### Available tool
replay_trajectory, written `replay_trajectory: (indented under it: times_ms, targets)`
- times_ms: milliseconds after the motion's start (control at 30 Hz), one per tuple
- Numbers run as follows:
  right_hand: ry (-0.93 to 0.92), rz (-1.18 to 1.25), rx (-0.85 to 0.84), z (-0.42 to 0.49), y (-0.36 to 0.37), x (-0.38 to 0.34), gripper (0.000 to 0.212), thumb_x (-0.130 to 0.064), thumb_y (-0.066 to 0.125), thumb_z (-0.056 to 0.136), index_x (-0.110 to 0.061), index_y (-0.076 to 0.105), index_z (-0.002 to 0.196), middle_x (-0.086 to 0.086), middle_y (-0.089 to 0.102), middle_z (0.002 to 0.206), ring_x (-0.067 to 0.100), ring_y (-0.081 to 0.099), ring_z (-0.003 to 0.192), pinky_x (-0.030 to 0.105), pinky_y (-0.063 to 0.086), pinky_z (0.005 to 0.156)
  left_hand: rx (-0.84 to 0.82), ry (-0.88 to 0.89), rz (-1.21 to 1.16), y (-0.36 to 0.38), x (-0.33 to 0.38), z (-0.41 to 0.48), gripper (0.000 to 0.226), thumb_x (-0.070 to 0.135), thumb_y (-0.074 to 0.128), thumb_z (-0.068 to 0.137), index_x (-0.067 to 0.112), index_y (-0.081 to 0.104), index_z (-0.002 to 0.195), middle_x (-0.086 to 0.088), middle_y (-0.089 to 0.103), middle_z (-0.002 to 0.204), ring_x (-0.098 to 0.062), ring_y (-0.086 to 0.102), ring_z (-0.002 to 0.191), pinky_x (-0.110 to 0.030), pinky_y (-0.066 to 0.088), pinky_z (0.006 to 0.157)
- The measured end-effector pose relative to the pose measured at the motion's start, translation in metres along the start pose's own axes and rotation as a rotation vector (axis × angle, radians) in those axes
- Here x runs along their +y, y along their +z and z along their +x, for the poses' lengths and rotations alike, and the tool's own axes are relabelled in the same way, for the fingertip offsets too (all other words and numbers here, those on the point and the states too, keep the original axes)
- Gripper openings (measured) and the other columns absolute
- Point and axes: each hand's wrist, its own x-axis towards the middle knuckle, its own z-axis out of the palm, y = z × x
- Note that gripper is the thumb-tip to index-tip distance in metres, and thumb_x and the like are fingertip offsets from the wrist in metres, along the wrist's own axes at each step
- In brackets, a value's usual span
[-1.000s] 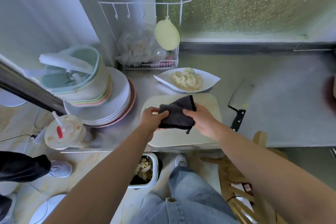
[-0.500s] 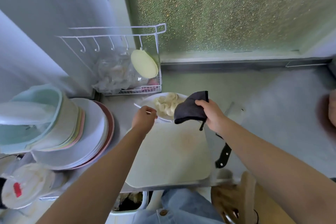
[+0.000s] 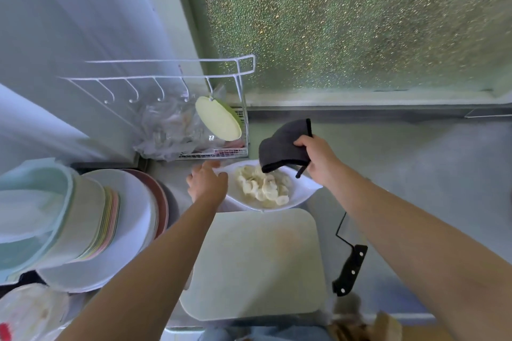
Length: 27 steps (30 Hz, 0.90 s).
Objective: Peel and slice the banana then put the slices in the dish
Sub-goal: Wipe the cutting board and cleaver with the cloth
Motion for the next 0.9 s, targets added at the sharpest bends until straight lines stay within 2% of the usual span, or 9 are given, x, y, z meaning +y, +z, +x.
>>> replay_trajectory:
  times_ms: [67, 133, 267, 333, 400, 500, 567, 767, 900]
  targets:
    - [0.015, -0.019, -0.040, -0.002, 0.003, -0.003, 0.012, -0.004, 0.048, 0.084, -0.006, 0.056, 0.093, 0.009, 0.052, 0.075, 0.025, 0.054, 0.067, 0.022, 0.040, 0.038, 0.088, 0.062, -0.028, -0.002, -0.001, 0.004, 0.028, 0.024, 0.049, 0.093, 0.022, 0.063, 0.117, -0.012, 0.056, 0.127, -0.030, 0.048, 0.117, -0.034, 0.038, 0.092]
    - [0.046, -0.075, -0.090, -0.006, 0.006, -0.002, 0.008, -0.008, 0.049, 0.083, -0.005, 0.053, 0.088, 0.008, 0.046, 0.073, 0.027, 0.050, 0.061, 0.026, 0.036, 0.040, 0.121, 0.126, -0.145, -0.006, 0.001, 0.005, 0.024, 0.028, 0.050, 0.094, 0.017, 0.070, 0.102, -0.010, 0.068, 0.107, -0.027, 0.059, 0.099, -0.032, 0.044, 0.081]
    - [0.109, -0.122, -0.200, -0.014, 0.008, 0.004, 0.015, -0.016, 0.049, 0.083, -0.006, 0.052, 0.093, 0.008, 0.047, 0.078, 0.026, 0.048, 0.062, 0.029, 0.033, 0.044, -0.348, -0.020, -0.777, -0.019, 0.023, -0.007, 0.045, 0.046, 0.047, 0.094, 0.009, 0.071, 0.090, -0.008, 0.073, 0.082, -0.022, 0.064, 0.074, -0.032, 0.050, 0.071]
    - [0.110, -0.089, -0.259, -0.018, 0.010, 0.008, 0.022, -0.025, 0.051, 0.085, -0.008, 0.055, 0.099, 0.007, 0.056, 0.083, 0.024, 0.054, 0.070, 0.029, 0.038, 0.050, -0.539, -0.050, -0.826, -0.020, 0.029, -0.011, 0.048, 0.053, 0.050, 0.091, 0.011, 0.069, 0.101, -0.007, 0.073, 0.089, -0.020, 0.066, 0.076, -0.031, 0.051, 0.073]
    - [0.093, -0.018, -0.284, -0.023, 0.011, 0.011, 0.037, -0.035, 0.059, 0.083, -0.010, 0.060, 0.110, 0.006, 0.067, 0.100, 0.024, 0.062, 0.090, 0.033, 0.047, 0.067, -0.561, -0.016, -0.870, -0.018, 0.032, -0.017, 0.034, 0.039, 0.057, 0.093, 0.010, 0.065, 0.108, -0.007, 0.070, 0.097, -0.020, 0.065, 0.082, -0.030, 0.051, 0.075]
    - [-0.020, 0.052, -0.348, -0.031, 0.010, 0.011, 0.050, -0.031, 0.065, 0.081, -0.006, 0.058, 0.123, 0.012, 0.065, 0.120, 0.025, 0.062, 0.111, 0.037, 0.050, 0.090, -0.415, 0.116, -0.936, -0.021, 0.033, -0.028, 0.009, 0.017, 0.060, 0.092, 0.015, 0.060, 0.101, -0.005, 0.065, 0.096, -0.021, 0.060, 0.090, -0.028, 0.049, 0.077]
    - [-0.087, 0.059, -0.367, -0.039, 0.008, 0.009, 0.054, -0.023, 0.065, 0.077, -0.001, 0.054, 0.125, 0.015, 0.063, 0.121, 0.028, 0.060, 0.111, 0.040, 0.047, 0.096, -0.318, 0.224, -0.878, -0.028, 0.033, -0.039, 0.011, 0.015, 0.060, 0.091, 0.015, 0.055, 0.101, -0.002, 0.065, 0.091, -0.017, 0.061, 0.085, -0.026, 0.048, 0.074]
    - [-0.188, 0.070, -0.364, -0.068, 0.016, -0.013, 0.064, -0.015, 0.056, 0.070, 0.008, 0.046, 0.130, 0.022, 0.058, 0.126, 0.028, 0.057, 0.109, 0.043, 0.042, 0.100, -0.067, 0.533, -0.789, -0.061, 0.037, -0.065, 0.015, 0.037, 0.057, 0.082, 0.026, 0.048, 0.090, -0.016, 0.065, 0.086, -0.021, 0.055, 0.070, -0.037, 0.046, 0.065]
    - [-0.289, 0.097, -0.364, -0.092, 0.043, -0.050, 0.059, -0.010, 0.050, 0.065, 0.007, 0.050, 0.122, 0.018, 0.056, 0.112, 0.027, 0.055, 0.100, 0.037, 0.045, 0.080, 0.221, 0.610, -0.801, -0.098, 0.056, -0.070, 0.014, 0.029, 0.060, 0.084, 0.019, 0.054, 0.092, 0.002, 0.061, 0.076, -0.009, 0.054, 0.065, -0.030, 0.045, 0.065]
